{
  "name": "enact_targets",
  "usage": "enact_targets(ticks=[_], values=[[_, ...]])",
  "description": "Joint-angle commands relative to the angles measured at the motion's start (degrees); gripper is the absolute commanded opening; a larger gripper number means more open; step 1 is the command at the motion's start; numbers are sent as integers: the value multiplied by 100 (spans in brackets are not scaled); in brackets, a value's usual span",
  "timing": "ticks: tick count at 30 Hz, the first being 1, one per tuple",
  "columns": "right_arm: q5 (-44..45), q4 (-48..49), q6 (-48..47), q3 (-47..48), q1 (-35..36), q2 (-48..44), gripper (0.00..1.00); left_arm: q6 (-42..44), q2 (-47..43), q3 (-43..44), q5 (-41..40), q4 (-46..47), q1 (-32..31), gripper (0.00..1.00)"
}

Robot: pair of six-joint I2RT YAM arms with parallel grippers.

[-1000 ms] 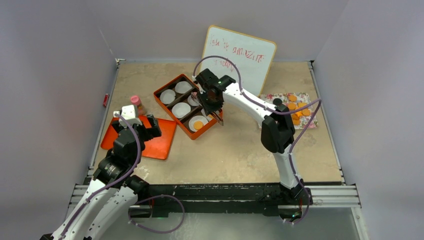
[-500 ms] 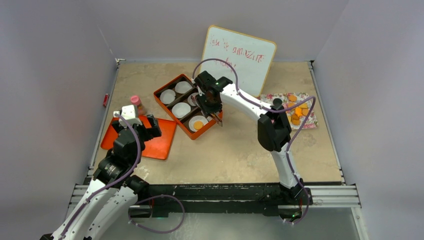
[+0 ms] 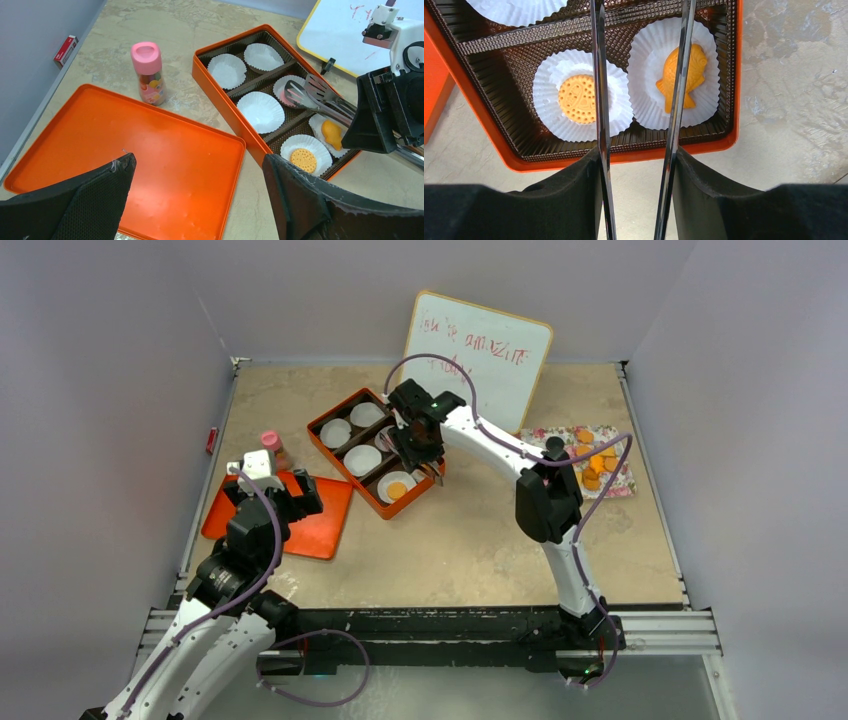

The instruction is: Pack the cookies

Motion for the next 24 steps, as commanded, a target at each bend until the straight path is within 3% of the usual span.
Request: enact_targets(ticks=[1, 12, 24], values=[[118, -54, -79, 255, -5, -283, 50, 113, -23, -6, 33, 207, 36, 97], [-63, -112, 105, -103, -6, -1242, 46, 105, -39, -4, 25, 203, 37, 97], [776, -452, 252, -1312, -361, -2672, 44, 105, -69, -6, 20, 194, 36, 97]])
